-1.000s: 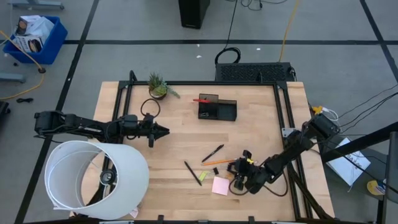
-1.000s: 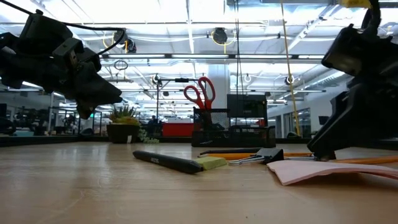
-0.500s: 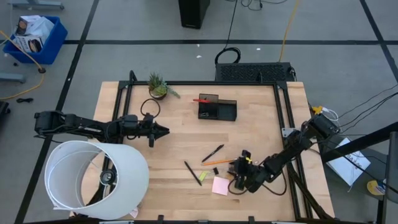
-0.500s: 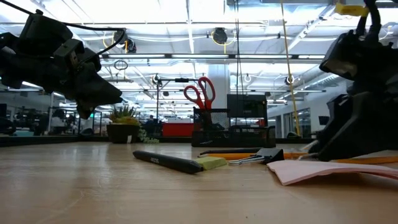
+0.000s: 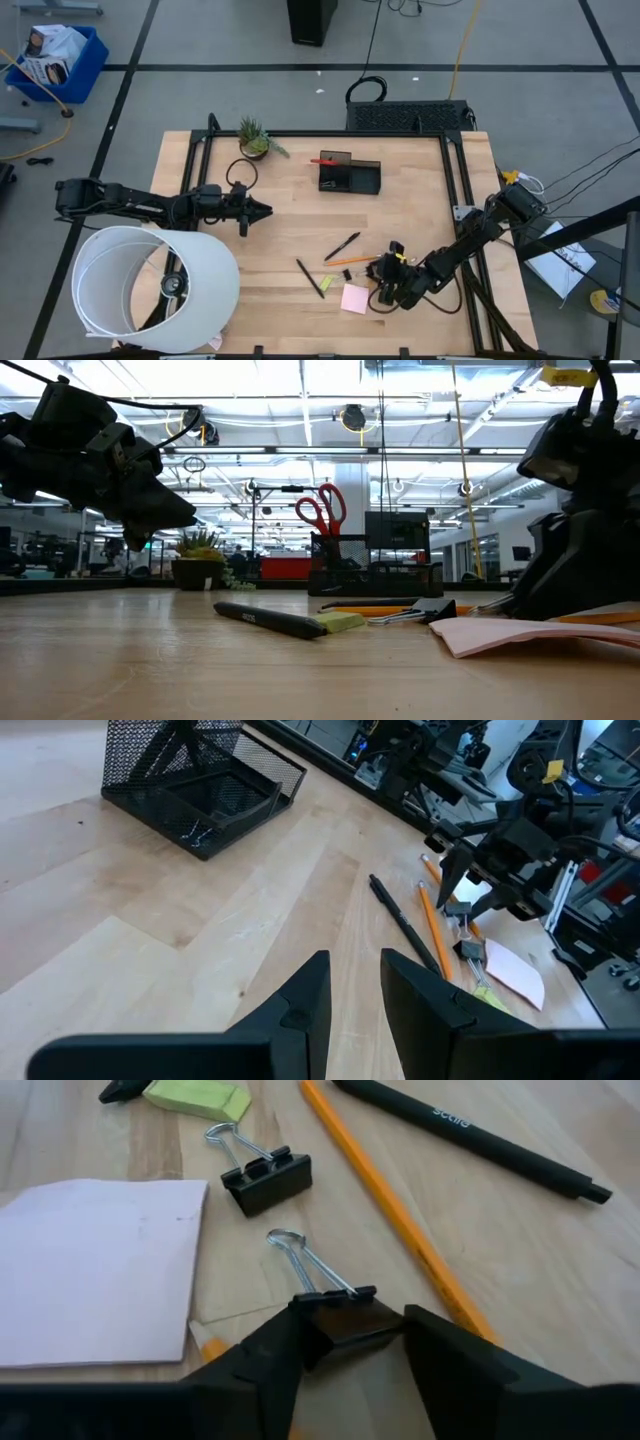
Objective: Pick and place office supplies into organizer
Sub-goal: Put the binder clip into the desk organizer
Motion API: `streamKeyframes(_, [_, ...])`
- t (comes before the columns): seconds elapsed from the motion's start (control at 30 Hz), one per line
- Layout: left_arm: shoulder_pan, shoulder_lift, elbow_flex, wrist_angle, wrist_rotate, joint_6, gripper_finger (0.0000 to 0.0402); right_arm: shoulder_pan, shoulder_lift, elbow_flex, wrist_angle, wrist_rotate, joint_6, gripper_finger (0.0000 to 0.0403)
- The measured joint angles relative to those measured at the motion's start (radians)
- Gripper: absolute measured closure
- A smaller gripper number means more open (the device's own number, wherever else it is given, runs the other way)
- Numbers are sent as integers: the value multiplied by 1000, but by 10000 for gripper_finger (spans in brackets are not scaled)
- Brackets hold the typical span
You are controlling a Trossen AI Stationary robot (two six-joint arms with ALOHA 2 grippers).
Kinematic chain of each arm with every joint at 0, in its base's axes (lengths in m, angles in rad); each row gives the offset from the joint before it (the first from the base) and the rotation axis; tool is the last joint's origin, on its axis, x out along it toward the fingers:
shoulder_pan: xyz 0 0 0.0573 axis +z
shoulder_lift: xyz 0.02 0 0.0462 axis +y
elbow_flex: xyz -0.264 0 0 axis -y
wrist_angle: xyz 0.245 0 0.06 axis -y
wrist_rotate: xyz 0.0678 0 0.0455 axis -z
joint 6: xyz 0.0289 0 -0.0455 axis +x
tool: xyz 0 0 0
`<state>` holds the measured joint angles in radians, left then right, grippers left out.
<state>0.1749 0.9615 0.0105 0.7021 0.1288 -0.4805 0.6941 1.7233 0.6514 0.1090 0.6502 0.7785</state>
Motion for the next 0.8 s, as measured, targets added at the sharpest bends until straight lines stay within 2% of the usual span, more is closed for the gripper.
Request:
streamKeyframes(0.2, [0, 0, 0, 0, 0, 1, 309, 0, 0, -1, 13, 10, -26, 285])
streamKeyframes(0.5, [0, 0, 0, 0, 0, 1, 309, -6, 3, -3, 113, 160, -157, 278])
streamKeyframes(0.8, [0, 0, 0, -4, 0, 1, 309, -83, 3, -3, 158, 161, -247, 280])
